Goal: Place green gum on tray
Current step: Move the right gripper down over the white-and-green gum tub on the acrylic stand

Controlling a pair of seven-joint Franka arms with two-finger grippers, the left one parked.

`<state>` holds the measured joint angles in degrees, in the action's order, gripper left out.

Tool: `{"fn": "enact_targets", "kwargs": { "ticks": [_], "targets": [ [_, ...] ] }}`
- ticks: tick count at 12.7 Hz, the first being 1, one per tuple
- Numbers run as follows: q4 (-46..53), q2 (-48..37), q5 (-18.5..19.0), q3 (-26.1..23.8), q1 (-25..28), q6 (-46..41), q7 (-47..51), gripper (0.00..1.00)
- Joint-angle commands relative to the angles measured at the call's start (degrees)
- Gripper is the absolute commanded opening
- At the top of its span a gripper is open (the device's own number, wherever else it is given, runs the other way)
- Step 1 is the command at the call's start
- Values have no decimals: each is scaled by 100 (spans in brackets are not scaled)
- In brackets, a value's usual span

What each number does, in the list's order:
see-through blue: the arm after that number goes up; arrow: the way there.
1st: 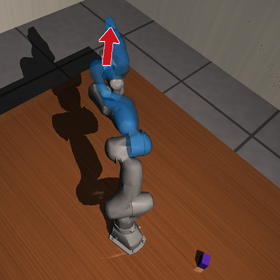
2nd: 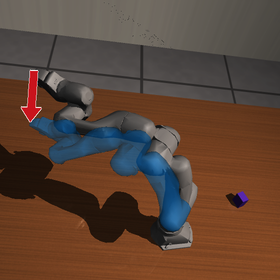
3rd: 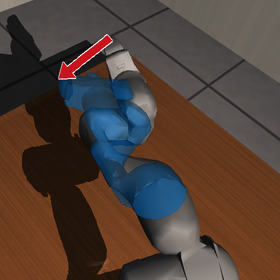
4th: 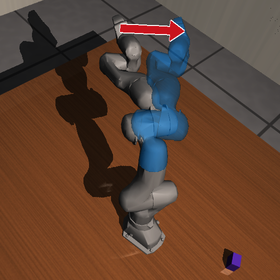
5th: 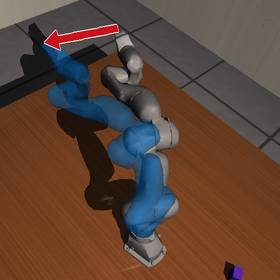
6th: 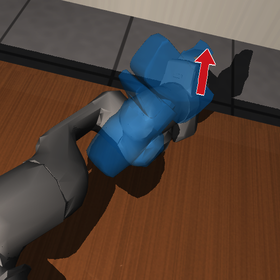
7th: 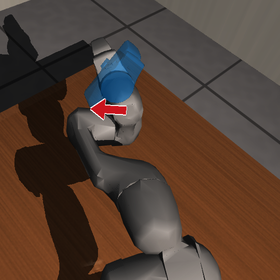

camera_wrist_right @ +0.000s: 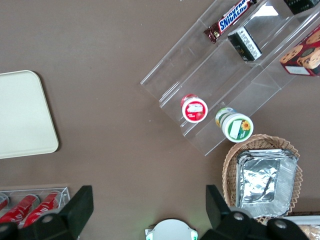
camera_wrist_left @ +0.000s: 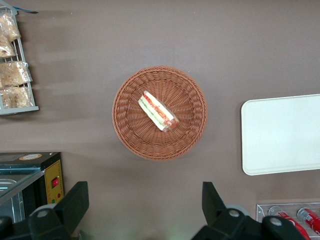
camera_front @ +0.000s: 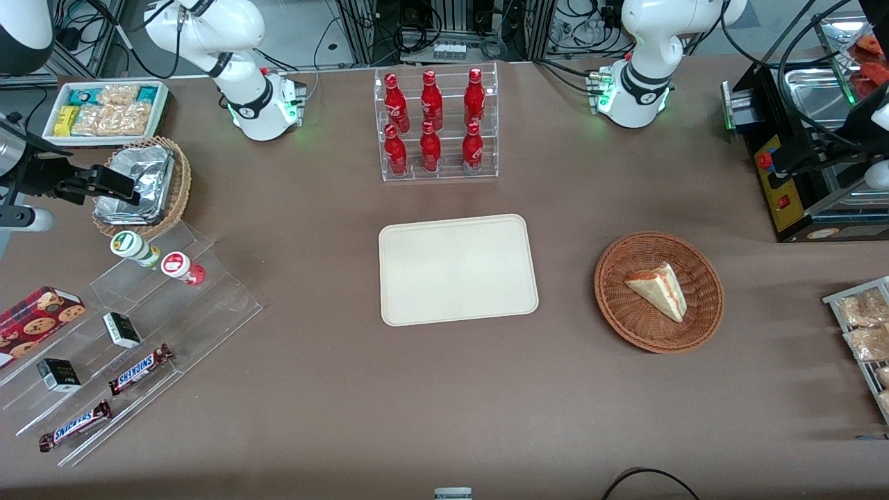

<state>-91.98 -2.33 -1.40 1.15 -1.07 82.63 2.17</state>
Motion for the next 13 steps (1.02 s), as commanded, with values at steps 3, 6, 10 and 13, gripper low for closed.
{"fn": "enact_targets", "kwargs": {
  "ticks": [3,6,10,13],
  "targets": [
    [94,93,-53,149,46,-27,-111,100],
    [-809,-135,-53,377,-103,769,-889,100],
    [-2013,-408,-35,439,-472,2087,-2777,100],
    [-2787,-566,-44,430,-771,3116,-4186,100]
  ]
}}
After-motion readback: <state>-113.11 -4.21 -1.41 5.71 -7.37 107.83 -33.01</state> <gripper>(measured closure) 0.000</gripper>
